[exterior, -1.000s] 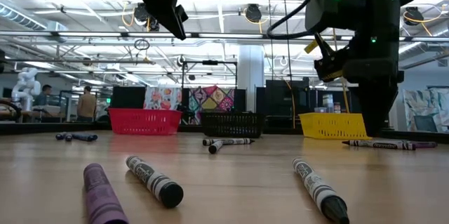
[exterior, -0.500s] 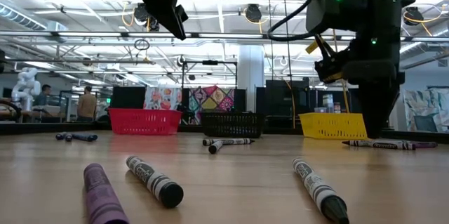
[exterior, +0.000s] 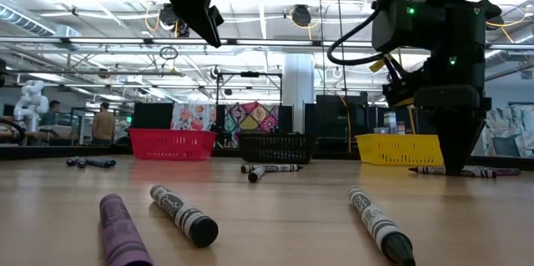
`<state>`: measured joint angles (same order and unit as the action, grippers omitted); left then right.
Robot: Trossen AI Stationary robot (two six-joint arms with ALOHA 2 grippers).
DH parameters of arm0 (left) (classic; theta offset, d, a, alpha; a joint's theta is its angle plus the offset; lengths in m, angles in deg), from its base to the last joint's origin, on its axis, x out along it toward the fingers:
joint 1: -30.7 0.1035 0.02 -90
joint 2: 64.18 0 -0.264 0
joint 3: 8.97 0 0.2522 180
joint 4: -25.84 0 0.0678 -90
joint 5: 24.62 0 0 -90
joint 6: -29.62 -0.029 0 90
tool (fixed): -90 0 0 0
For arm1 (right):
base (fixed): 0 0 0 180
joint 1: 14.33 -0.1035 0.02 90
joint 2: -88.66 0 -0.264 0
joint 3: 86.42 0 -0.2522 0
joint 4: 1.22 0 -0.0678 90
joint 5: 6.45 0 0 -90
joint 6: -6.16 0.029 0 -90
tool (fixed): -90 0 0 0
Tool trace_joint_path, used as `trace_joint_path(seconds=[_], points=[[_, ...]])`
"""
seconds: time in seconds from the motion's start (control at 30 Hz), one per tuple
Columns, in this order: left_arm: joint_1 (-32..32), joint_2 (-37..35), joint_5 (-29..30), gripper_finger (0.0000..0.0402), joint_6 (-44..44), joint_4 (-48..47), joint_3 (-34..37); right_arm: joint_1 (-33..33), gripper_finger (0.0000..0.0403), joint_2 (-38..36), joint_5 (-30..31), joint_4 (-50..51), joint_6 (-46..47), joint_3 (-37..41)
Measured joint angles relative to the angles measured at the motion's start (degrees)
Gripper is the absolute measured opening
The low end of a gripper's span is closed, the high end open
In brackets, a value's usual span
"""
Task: Sort crayons
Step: Put the gray crayon into the red bin
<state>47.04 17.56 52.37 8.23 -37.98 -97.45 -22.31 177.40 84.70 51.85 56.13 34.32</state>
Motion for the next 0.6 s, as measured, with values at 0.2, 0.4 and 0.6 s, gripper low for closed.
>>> trace_joint_path(seconds=[0.2, 0.4, 0.6], points=[[0.02, 0.00, 0.00, 0.0052, 0.02, -0.52, 0.00, 0.03, 0.0017, 0.01, -0.81, -1.04, -0.30, 0.24], [0.02, 0.00, 0.00, 0.0052, 0.09, -3.01, 0.00, 0.18, 0.0005, 0.06, -1.38, -0.69, -0.22, -0.02], [0.02, 0.18, -0.63, 0.0052, 0.12, -2.48, 0.00, 0.15, 0.0002, 0.01, -3.98, -1.28, -2.06, -3.31]])
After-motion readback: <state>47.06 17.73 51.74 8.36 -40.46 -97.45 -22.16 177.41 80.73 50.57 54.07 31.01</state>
